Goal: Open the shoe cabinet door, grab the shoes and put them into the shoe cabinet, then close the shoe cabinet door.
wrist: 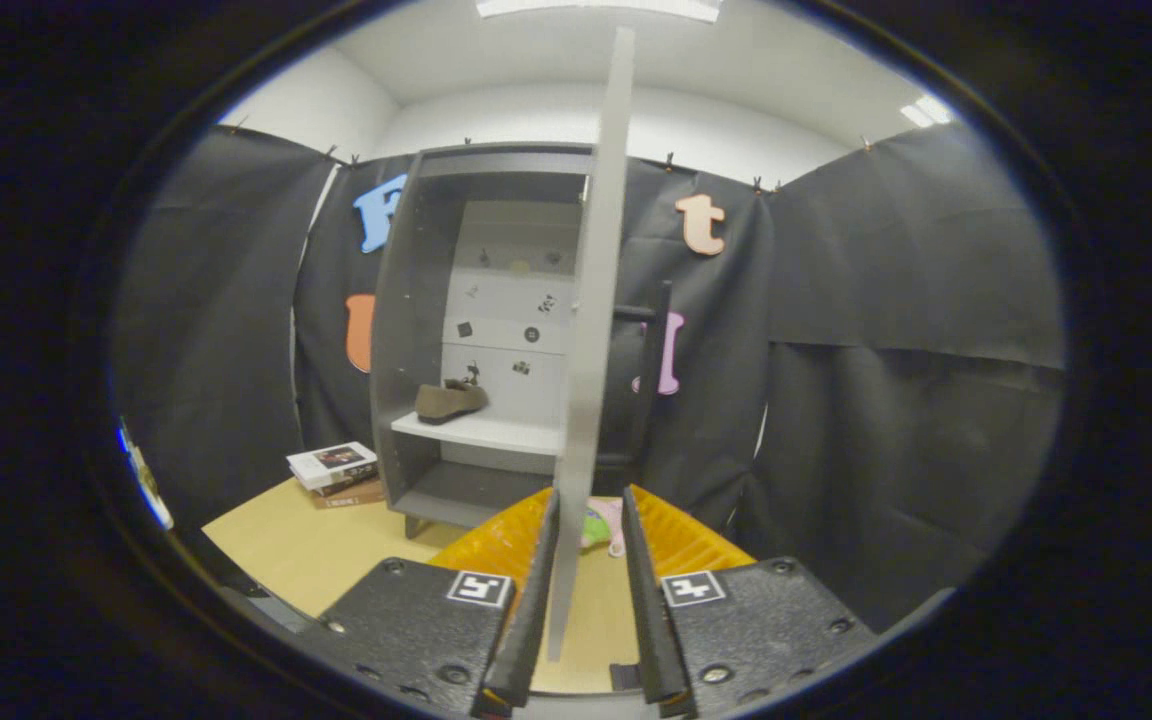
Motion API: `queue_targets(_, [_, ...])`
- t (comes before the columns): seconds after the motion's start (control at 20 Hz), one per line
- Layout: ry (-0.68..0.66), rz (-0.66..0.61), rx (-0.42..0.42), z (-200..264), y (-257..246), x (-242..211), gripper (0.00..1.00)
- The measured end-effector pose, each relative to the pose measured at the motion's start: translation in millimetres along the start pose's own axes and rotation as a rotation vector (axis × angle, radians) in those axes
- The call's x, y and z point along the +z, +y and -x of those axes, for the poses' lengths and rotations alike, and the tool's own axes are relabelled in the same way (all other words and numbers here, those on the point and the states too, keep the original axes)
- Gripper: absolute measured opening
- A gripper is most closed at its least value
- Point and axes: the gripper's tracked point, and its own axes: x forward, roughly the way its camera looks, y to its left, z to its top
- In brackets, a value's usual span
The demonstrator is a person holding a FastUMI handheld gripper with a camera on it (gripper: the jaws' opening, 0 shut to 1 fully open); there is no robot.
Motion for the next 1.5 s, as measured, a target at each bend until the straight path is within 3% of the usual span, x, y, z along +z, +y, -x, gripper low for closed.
queue_targets(0.1, [0.008, 0.013, 0.037, 2.3, 34.3, -31.3, 0.68])
queue_targets(0.25, [-0.012, 0.024, 0.047, -1.2, 65.9, -60.4, 0.94])
queue_targets(0.3, [-0.025, 0.013, 0.04, -4.1, 73.1, -66.9, 0.98])
queue_targets(0.45, [-0.059, -0.039, 0.0, -18.8, 91.3, -91.0, 0.99])
queue_targets(0.9, [-0.033, -0.019, 0.024, -89.5, 162.3, -181.2, 0.99])
queue_targets(1.5, [0.216, -0.043, 0.073, -201.2, 222.0, -311.0, 0.95])
